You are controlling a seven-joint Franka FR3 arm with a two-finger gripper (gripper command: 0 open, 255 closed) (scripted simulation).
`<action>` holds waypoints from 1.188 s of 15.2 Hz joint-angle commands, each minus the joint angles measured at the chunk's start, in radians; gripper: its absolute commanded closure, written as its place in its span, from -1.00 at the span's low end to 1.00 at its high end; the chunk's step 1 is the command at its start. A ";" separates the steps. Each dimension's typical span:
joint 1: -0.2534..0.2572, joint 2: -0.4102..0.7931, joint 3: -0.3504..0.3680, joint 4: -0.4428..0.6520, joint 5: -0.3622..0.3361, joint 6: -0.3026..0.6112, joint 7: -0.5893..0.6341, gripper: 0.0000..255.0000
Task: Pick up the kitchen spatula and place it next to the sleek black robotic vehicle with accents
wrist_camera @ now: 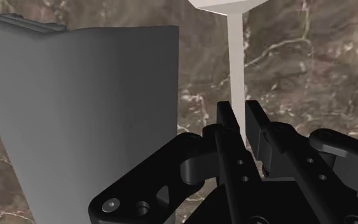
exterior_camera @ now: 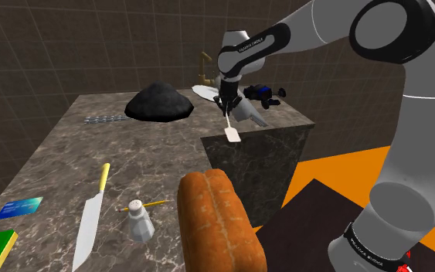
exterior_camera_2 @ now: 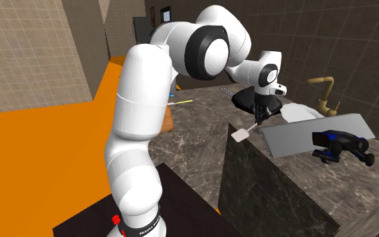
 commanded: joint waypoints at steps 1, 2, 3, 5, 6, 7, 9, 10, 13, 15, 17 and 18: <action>0.000 0.011 -0.001 -0.012 -0.003 0.024 0.002 1.00; 0.000 0.017 -0.002 -0.018 -0.004 0.035 0.003 1.00; 0.001 0.023 -0.002 -0.024 -0.006 0.046 0.004 1.00; 0.002 0.038 -0.004 -0.037 -0.010 0.075 0.007 1.00; 0.002 0.038 -0.004 -0.037 -0.010 0.075 0.007 1.00; 0.002 0.038 -0.004 -0.037 -0.010 0.075 0.007 1.00; 0.002 0.038 -0.004 -0.037 -0.010 0.075 0.007 1.00; 0.002 0.038 -0.004 -0.037 -0.010 0.075 0.007 1.00; 0.002 0.038 -0.004 -0.037 -0.010 0.075 0.007 1.00; 0.002 0.038 -0.004 -0.037 -0.010 0.075 0.007 -1.00; 0.002 0.038 -0.004 -0.037 -0.010 0.075 0.007 -1.00; 0.002 0.038 -0.004 -0.037 -0.010 0.075 0.007 -1.00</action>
